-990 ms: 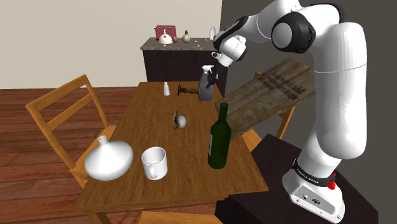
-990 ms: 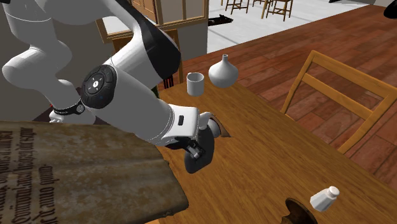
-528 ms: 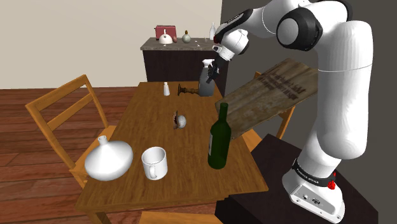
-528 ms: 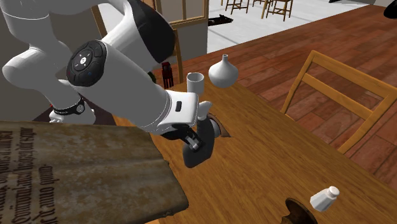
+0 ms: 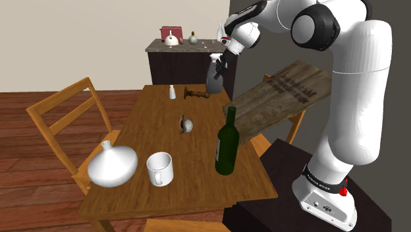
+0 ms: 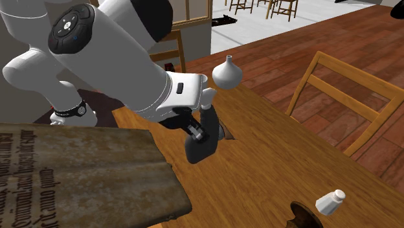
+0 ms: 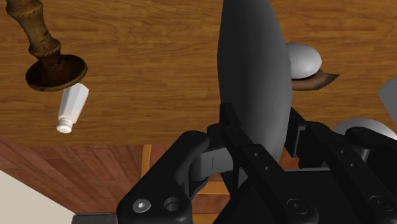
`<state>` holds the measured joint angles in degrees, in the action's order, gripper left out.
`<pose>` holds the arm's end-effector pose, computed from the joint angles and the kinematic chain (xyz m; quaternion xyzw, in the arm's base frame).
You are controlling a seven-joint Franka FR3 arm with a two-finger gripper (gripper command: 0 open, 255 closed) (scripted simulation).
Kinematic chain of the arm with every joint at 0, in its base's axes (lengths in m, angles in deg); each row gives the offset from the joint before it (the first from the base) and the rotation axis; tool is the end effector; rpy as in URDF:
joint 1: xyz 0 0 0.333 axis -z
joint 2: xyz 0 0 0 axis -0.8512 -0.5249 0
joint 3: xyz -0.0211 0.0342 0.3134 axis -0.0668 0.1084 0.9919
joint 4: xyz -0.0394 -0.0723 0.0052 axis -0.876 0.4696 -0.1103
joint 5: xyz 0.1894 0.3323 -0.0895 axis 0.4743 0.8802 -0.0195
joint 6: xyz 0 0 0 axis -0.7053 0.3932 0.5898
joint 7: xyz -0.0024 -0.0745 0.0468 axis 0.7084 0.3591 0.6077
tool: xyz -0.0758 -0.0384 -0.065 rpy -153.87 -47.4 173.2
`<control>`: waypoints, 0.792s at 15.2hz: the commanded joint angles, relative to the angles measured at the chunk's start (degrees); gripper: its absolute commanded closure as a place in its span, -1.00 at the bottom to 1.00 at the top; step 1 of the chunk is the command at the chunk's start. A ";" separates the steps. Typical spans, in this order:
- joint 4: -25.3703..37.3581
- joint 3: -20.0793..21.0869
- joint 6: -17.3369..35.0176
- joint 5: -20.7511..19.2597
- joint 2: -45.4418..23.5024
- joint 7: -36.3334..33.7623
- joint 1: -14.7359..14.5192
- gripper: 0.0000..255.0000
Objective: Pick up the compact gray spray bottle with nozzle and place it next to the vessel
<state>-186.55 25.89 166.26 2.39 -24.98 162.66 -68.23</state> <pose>0.6160 -0.1965 0.4408 -0.8709 -0.4122 -0.2417 0.1148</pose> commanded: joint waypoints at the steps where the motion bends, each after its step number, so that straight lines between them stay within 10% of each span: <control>1: 0.69 -0.16 -0.80 -0.62 0.49 -0.88 -0.14 1.00; 12: 6.38 -1.04 -6.64 -3.52 2.31 -5.48 -0.07 1.00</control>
<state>-180.92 24.93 160.33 -0.86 -22.80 157.67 -68.34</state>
